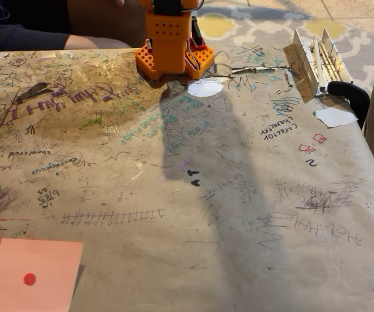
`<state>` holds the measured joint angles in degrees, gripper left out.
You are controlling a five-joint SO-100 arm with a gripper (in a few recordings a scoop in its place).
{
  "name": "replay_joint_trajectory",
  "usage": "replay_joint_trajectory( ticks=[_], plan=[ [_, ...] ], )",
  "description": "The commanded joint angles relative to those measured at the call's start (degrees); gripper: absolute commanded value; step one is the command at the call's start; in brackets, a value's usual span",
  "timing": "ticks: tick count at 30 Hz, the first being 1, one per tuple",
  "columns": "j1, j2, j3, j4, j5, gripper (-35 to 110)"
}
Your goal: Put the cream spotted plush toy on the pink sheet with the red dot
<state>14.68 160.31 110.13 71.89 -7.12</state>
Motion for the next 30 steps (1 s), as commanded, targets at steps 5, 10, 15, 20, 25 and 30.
replay_joint_trajectory(
  ticks=[5,10,15,20,25,30],
  plan=[
    [8.3,-94.3,-85.5,28.5,-7.8,23],
    [10.6,-72.1,-48.0,12.4,-11.8,23],
    [9.8,-59.7,-32.3,7.1,-13.0,22],
    [6.7,-35.7,-4.9,-1.2,-16.6,21],
    [1.2,-17.8,14.2,-2.1,-20.9,9],
    [0.0,-5.1,29.5,-5.7,-23.4,0]
  ],
)
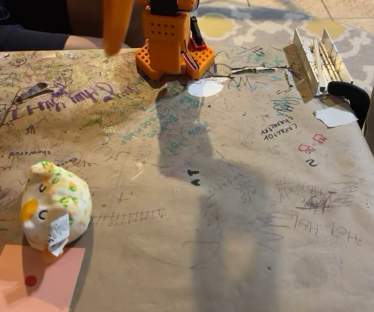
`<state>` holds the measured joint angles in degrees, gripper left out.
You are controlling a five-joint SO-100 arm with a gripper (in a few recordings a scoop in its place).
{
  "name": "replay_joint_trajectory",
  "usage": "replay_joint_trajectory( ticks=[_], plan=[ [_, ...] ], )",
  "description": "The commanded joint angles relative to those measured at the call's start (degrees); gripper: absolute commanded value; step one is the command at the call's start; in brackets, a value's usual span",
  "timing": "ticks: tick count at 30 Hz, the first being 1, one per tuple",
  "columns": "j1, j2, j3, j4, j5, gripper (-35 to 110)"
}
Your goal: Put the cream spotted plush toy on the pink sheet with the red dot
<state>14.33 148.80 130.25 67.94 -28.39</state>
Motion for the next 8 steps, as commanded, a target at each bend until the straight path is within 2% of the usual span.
replay_joint_trajectory(
  ticks=[1,5,8],
  plan=[
    [0.7,6.6,11.0,-2.3,-2.1,0],
    [1.4,9.1,19.4,-5.6,0.3,0],
    [0.3,19.3,27.2,-4.8,1.3,0]
  ],
)
